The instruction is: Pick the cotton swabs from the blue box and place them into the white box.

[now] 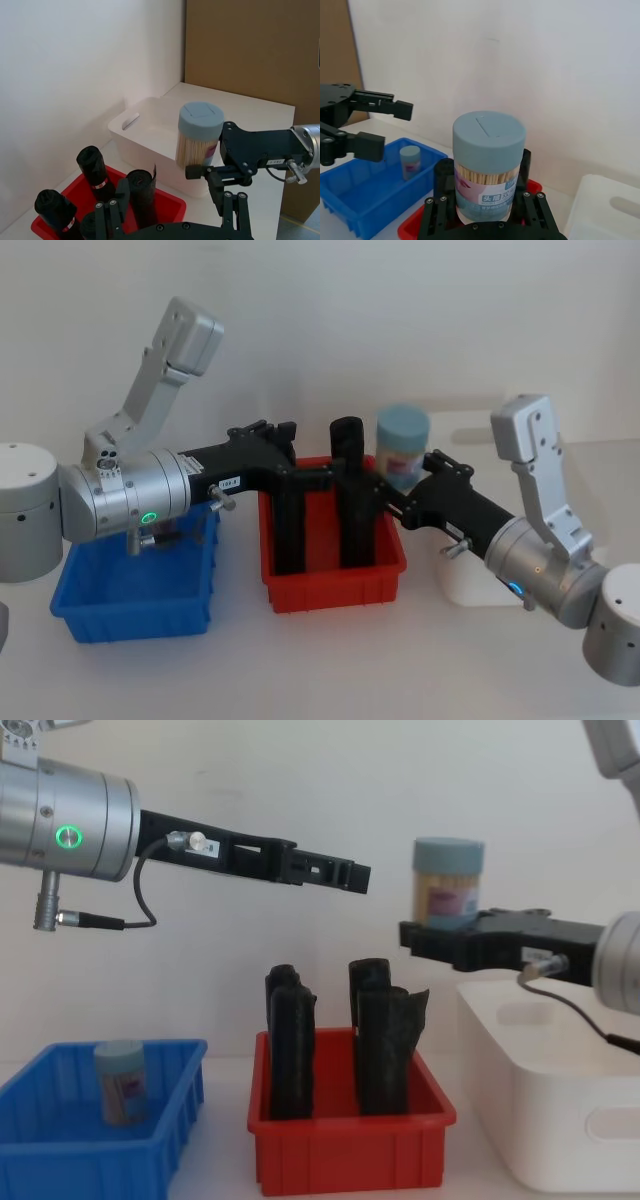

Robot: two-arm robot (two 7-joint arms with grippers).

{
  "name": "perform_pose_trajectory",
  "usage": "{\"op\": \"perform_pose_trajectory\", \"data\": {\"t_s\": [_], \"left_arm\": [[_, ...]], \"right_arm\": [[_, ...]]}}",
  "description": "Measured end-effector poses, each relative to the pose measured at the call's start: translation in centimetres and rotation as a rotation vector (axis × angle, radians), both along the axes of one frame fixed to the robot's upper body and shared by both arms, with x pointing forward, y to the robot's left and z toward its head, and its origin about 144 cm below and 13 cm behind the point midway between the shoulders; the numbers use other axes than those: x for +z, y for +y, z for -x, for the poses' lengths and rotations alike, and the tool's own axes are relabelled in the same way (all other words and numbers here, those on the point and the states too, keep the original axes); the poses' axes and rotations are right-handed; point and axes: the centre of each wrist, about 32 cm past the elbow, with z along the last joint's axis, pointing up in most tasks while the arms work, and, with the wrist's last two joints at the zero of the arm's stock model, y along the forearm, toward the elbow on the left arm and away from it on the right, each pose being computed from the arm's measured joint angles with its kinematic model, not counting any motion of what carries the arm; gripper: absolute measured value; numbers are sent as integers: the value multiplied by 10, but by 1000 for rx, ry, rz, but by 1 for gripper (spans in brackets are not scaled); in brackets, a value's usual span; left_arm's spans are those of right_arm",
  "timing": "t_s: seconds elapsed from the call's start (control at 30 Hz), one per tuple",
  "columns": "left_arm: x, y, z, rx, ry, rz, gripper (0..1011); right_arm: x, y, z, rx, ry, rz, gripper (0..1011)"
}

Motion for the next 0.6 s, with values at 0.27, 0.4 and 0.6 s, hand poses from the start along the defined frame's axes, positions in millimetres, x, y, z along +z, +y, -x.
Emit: {"op": "perform_pose_trajectory", "data": {"t_s": [0.27,0.4,0.6], "left_arm": [[0,0,0,0,0,0,1004],[0,0,0,0,0,0,1004],[0,0,0,0,0,0,1004]], "right_arm": [[0,-27,2,-122,4,-13,644],[-3,-39,0,-179,17,-17,644],[-6,-56,-8,-255,52,-18,644]]}}
